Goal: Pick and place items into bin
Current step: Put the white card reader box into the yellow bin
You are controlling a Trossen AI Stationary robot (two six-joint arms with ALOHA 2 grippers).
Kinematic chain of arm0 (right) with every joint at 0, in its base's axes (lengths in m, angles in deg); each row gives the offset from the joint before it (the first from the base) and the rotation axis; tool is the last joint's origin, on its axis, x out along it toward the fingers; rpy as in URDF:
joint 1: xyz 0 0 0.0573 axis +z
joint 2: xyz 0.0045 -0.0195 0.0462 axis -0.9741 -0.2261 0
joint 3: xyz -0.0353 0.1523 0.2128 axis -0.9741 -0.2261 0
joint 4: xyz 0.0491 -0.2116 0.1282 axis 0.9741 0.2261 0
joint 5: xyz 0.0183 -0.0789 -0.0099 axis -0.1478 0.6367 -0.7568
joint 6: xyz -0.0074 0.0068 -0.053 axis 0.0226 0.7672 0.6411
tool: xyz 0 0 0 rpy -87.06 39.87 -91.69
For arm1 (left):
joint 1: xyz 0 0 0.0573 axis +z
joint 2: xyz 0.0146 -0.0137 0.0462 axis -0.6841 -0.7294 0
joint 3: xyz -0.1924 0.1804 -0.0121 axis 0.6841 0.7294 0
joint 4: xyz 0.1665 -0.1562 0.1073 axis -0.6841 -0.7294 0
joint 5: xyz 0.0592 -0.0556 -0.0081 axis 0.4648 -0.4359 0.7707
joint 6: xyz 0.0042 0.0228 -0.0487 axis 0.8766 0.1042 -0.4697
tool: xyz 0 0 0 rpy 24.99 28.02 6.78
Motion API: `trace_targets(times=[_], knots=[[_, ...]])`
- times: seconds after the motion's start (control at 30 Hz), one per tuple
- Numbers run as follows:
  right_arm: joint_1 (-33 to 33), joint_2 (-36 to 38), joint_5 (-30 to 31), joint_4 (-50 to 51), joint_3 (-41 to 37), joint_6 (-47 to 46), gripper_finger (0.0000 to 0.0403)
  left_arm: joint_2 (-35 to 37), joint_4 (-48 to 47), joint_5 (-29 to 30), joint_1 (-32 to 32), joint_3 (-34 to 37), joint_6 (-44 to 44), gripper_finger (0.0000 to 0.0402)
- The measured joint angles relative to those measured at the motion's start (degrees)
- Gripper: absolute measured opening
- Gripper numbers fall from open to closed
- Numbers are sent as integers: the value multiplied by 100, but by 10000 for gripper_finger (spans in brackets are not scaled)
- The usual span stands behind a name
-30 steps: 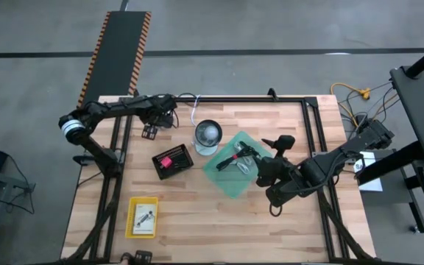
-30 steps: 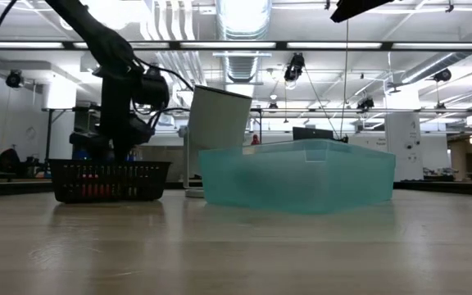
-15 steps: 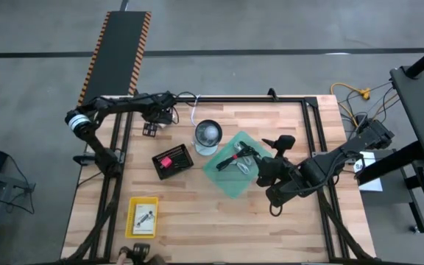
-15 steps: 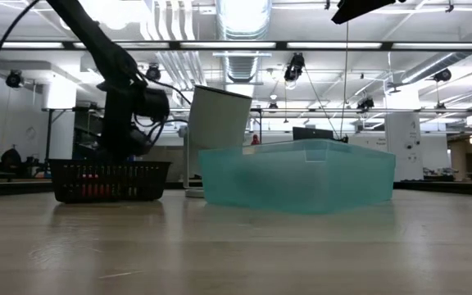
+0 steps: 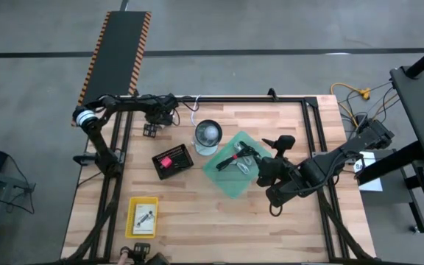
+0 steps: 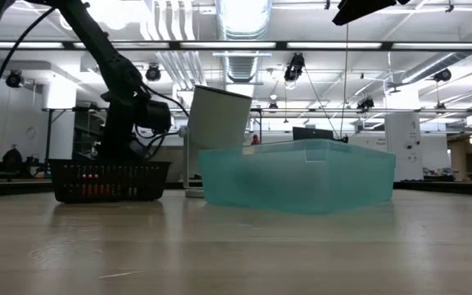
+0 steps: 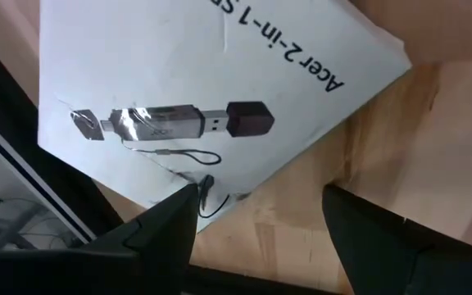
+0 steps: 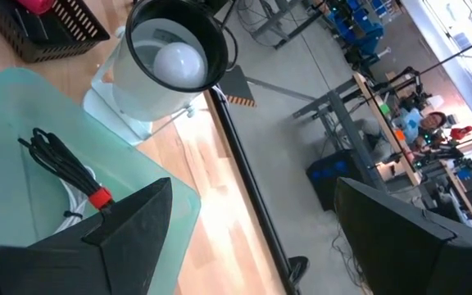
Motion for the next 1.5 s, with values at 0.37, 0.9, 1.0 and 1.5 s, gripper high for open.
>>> trace_targets(times=[0.37, 0.9, 1.0, 1.5], knots=[[-1, 0, 0, 21, -18, 0, 324, -341, -168, -545, 17, -18, 318, 141], [-2, 0, 2, 88, -22, -37, 324, 167, -828, -63, 1, -567, -891, 3], [-2, 2, 7, 102, -22, -85, 324, 464, -1293, -235, -33, -756, -1712, 2], [-2, 303, -100, 258, -22, -89, 304, 2434, -3175, -2074, -1431, -1119, -6912, 0]])
